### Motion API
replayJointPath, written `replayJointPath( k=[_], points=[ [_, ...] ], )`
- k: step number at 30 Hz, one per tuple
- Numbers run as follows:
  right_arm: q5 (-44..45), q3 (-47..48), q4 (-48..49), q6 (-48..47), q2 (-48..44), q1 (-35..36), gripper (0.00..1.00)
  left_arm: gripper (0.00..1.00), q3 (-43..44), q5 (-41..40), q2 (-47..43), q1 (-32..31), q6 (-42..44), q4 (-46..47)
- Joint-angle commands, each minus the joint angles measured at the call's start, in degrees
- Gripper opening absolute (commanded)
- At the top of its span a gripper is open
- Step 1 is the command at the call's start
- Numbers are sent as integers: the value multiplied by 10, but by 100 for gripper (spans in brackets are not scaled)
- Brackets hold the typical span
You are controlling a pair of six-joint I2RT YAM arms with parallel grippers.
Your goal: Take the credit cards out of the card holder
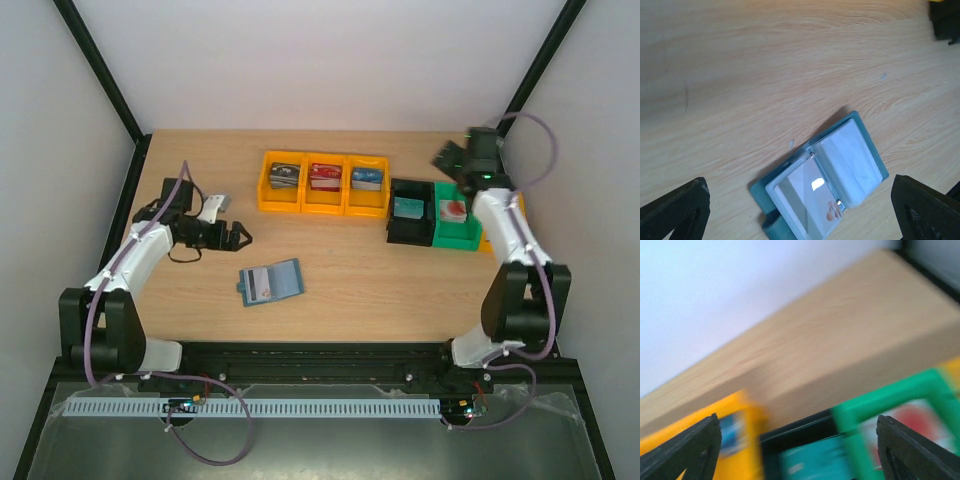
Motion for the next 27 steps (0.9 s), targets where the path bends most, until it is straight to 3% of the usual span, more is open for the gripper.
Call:
replayJointPath(
  k=[1, 5, 9, 11, 15, 22, 27],
  points=[
    [72, -42, -6, -21, -86, 195, 82, 99, -31, 37, -3, 25, -98, 41],
    [32, -61, -13, 16, -49, 376, 82, 96, -99, 152, 4, 27, -187, 112],
    [-46, -26, -58, 40, 54, 508, 82, 93, -171, 70, -1, 53, -242, 159],
    [-83, -22, -62, 53, 87, 544, 82, 91, -197, 75, -1, 61, -263, 178],
    [-132, -35, -42, 69, 118, 585, 83, 90, -245, 147, 3, 54, -313, 240],
    [-178, -41, -19, 102, 182, 601, 83, 88, -272, 139, 44, 18, -338, 268],
    [-174, -54, -1, 116, 197, 606, 78, 78, -274, 138, 68, 12, -337, 285]
  ],
)
